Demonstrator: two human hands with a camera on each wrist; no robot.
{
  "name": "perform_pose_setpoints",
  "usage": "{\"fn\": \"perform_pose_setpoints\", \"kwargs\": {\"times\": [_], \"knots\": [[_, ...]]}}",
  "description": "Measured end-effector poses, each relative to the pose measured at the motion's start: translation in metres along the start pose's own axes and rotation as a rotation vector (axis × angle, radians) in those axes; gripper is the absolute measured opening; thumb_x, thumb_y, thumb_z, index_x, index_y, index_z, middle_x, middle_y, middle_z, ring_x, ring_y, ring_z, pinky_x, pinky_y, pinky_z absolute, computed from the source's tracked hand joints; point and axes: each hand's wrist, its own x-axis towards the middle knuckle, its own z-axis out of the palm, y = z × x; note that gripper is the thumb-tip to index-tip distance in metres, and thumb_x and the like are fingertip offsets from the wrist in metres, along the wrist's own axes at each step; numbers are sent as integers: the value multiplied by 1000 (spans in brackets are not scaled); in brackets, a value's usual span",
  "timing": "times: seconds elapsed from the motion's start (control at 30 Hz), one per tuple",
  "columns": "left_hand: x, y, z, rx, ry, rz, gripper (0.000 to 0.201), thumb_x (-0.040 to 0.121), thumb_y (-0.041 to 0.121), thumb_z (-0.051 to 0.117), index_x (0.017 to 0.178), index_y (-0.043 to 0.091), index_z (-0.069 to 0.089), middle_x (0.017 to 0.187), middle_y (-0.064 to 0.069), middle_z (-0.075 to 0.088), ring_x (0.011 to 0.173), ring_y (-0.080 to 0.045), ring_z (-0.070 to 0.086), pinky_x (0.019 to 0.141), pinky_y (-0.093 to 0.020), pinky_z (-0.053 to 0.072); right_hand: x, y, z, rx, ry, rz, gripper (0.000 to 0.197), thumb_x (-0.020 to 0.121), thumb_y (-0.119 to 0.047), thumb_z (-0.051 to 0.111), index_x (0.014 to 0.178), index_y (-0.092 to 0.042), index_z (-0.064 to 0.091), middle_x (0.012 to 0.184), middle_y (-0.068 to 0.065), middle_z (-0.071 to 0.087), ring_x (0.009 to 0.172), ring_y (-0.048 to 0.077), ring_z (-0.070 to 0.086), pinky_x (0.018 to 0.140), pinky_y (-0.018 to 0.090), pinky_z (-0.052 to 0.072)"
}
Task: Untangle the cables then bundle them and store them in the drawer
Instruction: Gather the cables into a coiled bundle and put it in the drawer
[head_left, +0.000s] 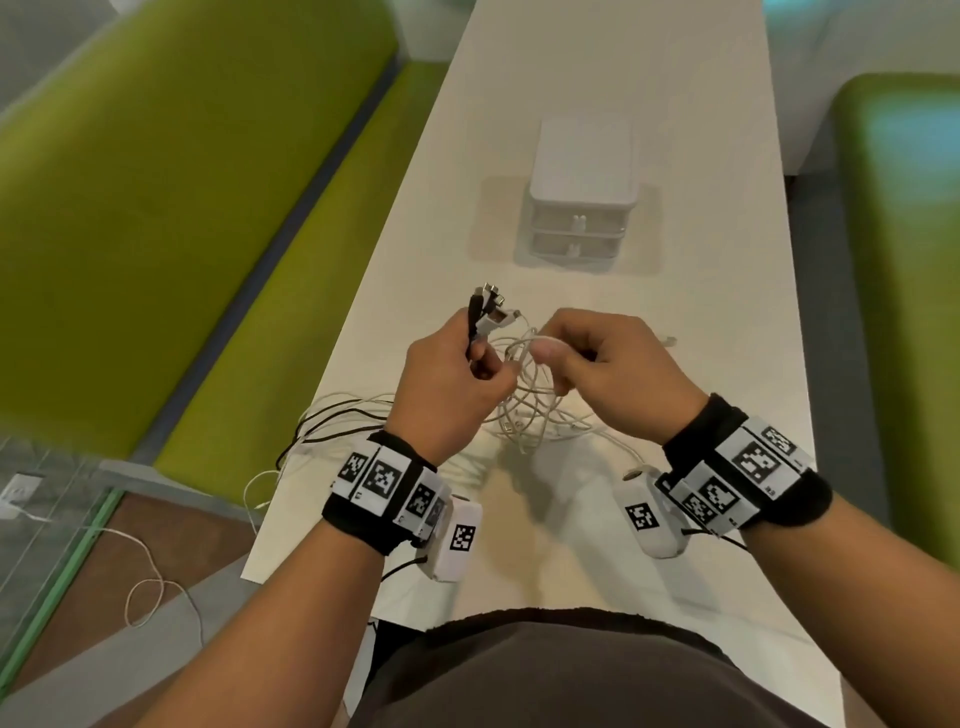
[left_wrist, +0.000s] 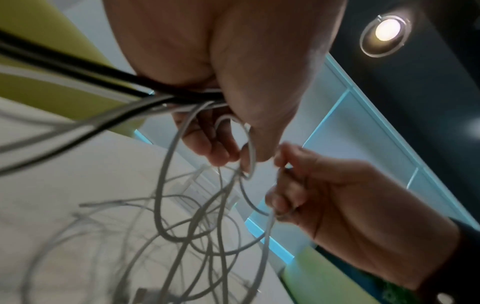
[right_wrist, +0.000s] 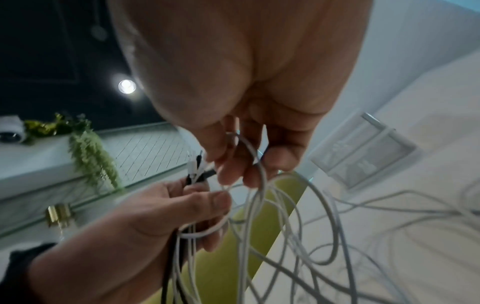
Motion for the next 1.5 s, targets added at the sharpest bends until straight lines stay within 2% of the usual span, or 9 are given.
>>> {"fn": "perform_pose_setpoints", "kwargs": {"times": [0.17, 0.33, 0.57, 0.67, 0.83, 0.97, 1.2, 1.37, 1.5], "knots": [[-2, -6, -4, 34, -67, -41, 41, 77, 37, 86, 105, 24, 60, 67, 8, 50, 57, -2, 56, 59, -18, 48, -5, -2, -5, 394, 94, -71, 18, 103, -14, 57, 108, -3, 71, 65, 15, 66, 58, 23, 65, 57, 27, 51], [2, -9, -17, 139, -62, -40, 38, 78, 42, 84, 102, 22, 63, 72, -4, 61, 68, -12, 60, 65, -22, 49, -5, 2, -17, 417, 291, -16, 17, 99, -22, 66, 97, -11, 78, 54, -9, 53, 49, 14, 38, 48, 22, 34], [6, -11, -48, 81, 86, -13, 35, 87, 26, 78, 75, 40, 48, 79, -9, 66, 71, -10, 61, 66, -16, 46, 2, 18, -34, 463, 362, 171, 17, 101, -16, 61, 97, -1, 68, 67, 6, 65, 54, 20, 64, 50, 28, 39], [6, -6, -47, 74, 91, 28, 41, 85, 19, 80, 73, 39, 46, 81, -15, 67, 71, -10, 62, 68, -13, 46, 2, 16, -27, 285, 343, 200, 5, 98, -15, 62, 100, -15, 66, 79, 5, 69, 52, 13, 61, 49, 27, 44], [2, -1, -37, 43, 58, 131, 48, 82, 13, 82, 71, 42, 46, 73, -5, 66, 68, -6, 60, 69, -15, 47, 2, 18, -21, -441, 159, -68, 57, 76, -6, 63, 126, -31, 54, 132, -2, 48, 116, 26, 50, 95, 47, 47], [0, 0, -30, 55, 16, 156, 39, 82, 17, 83, 75, 40, 51, 71, 9, 66, 70, -4, 60, 70, -9, 42, 9, 8, -8, -521, 15, -402, 50, 87, -4, 56, 129, -32, 62, 142, -15, 55, 131, 19, 43, 95, 40, 36], [-5, -2, -31, 57, -40, 143, 44, 81, 15, 84, 72, 44, 52, 69, 9, 65, 70, -4, 60, 70, -12, 45, 33, 17, -6, -684, -182, -146, 13, 93, -24, 68, 101, -21, 77, 95, -3, 69, 92, 21, 60, 75, 34, 47], [-4, -11, -32, 115, -26, 26, 34, 83, 14, 82, 82, 36, 56, 60, 18, 58, 64, 4, 57, 65, -3, 39, 36, 6, -27, -545, -190, 11, 18, 83, -36, 82, 84, -19, 75, 72, -6, 62, 64, 9, 57, 58, 23, 39], [2, -12, -36, 86, 82, 40, 40, 83, 13, 81, 78, 39, 51, 69, 1, 65, 71, -3, 62, 68, -4, 43, 26, 1, -34, -336, -229, 25, 23, 82, -37, 83, 80, -20, 68, 67, -5, 64, 55, 7, 56, 56, 22, 45]]}}
